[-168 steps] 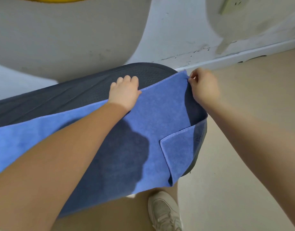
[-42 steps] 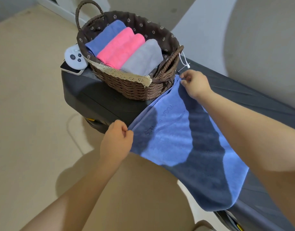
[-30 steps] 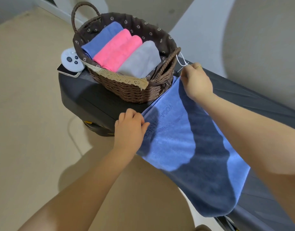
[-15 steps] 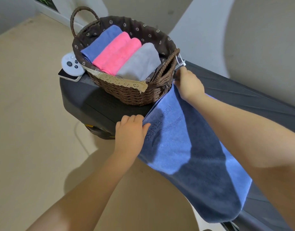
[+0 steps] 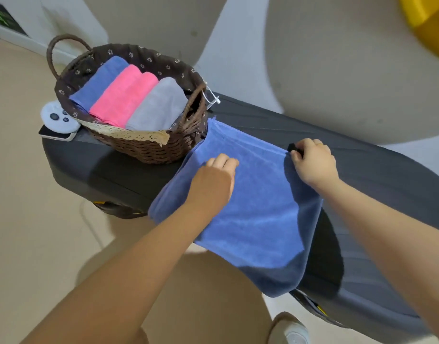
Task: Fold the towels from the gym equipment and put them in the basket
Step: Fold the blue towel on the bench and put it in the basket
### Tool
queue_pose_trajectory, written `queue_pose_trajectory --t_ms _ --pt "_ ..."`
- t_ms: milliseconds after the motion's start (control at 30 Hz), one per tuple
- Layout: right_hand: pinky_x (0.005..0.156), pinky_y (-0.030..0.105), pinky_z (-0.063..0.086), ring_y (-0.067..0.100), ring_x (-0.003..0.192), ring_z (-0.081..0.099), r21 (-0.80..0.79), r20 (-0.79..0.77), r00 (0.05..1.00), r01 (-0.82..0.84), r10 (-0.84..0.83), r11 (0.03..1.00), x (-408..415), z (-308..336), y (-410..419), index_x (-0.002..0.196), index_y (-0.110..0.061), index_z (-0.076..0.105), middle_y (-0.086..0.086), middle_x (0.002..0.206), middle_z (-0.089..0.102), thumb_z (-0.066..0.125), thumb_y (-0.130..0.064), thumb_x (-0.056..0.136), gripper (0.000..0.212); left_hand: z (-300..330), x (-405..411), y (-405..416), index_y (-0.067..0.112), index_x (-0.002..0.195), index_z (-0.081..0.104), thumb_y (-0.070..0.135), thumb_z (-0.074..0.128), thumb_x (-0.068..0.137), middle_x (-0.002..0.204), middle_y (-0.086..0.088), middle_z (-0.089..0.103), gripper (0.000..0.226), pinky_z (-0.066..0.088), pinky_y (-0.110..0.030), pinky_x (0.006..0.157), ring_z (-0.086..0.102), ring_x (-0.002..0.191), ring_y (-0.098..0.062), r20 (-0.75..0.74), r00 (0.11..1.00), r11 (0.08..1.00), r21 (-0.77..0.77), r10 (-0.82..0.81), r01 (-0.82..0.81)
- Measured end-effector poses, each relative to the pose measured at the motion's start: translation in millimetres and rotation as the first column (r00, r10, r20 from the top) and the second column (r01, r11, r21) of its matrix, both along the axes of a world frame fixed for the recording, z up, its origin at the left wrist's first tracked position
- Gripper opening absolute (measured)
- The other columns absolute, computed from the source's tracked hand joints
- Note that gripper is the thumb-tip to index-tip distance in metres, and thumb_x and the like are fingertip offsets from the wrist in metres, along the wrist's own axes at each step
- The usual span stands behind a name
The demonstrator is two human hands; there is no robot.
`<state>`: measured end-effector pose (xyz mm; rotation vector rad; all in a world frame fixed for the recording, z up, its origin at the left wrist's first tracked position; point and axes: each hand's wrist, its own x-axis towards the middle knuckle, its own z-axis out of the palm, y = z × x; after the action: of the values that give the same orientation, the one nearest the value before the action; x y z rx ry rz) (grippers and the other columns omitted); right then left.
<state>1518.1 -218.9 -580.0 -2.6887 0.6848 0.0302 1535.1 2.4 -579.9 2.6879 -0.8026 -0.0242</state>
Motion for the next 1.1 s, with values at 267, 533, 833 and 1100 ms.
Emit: queue_pose_trajectory --t_ms 267,533,833,1100 --pt "0.089 0.034 0.037 0.031 0.117 0.043 0.246 -0.023 0.971 0.236 -0.238 0.940 -49.2 -0.4 -45.6 0.098 -0.013 0.058 0.016 0.119 0.051 0.054 -0.021 0.089 0.013 -12.6 31.6 -60.7 0.017 0.146 0.022 0.004 0.033 0.095 0.157 -0.002 0.008 0.053 0.026 -0.035 0.108 0.017 0.139 -0.027 -0.156 0.986 0.959 0.265 -0.055 0.095" --pt "0.071 0.027 0.035 0.023 0.088 0.052 0.250 -0.031 0.985 0.173 -0.171 0.953 -46.5 7.2 -54.5 0.083 -0.013 0.054 0.003 0.087 0.057 0.057 -0.023 0.089 0.012 -1.4 84.9 -74.0 0.008 0.124 0.044 -0.005 0.037 0.090 0.132 -0.014 0.036 0.038 0.042 -0.039 0.087 0.040 0.117 -0.032 -0.124 0.992 0.910 0.411 -0.013 0.063" --pt "0.078 0.049 0.054 0.032 0.085 0.063 0.314 0.042 0.967 0.227 -0.252 0.922 -46.4 9.8 -61.5 0.083 -0.004 0.057 0.008 0.078 0.059 0.059 -0.009 0.086 0.006 -4.0 105.2 -68.6 0.009 0.118 0.046 0.022 0.037 0.099 0.124 -0.009 0.046 0.025 0.025 -0.038 0.100 0.037 0.119 -0.027 0.042 0.982 0.835 0.534 -0.185 0.134" --pt "0.085 0.034 0.045 0.031 0.103 0.058 0.143 0.038 0.955 0.285 -0.293 0.948 -88.7 21.3 -99.5 0.105 -0.003 0.067 0.016 0.109 0.067 0.052 -0.010 0.091 0.022 18.0 94.1 -98.5 0.014 0.095 0.042 0.022 0.037 0.099 0.094 -0.005 0.060 0.010 0.027 -0.036 0.096 0.044 0.092 -0.025 0.034 0.901 0.828 0.410 -0.433 0.382"
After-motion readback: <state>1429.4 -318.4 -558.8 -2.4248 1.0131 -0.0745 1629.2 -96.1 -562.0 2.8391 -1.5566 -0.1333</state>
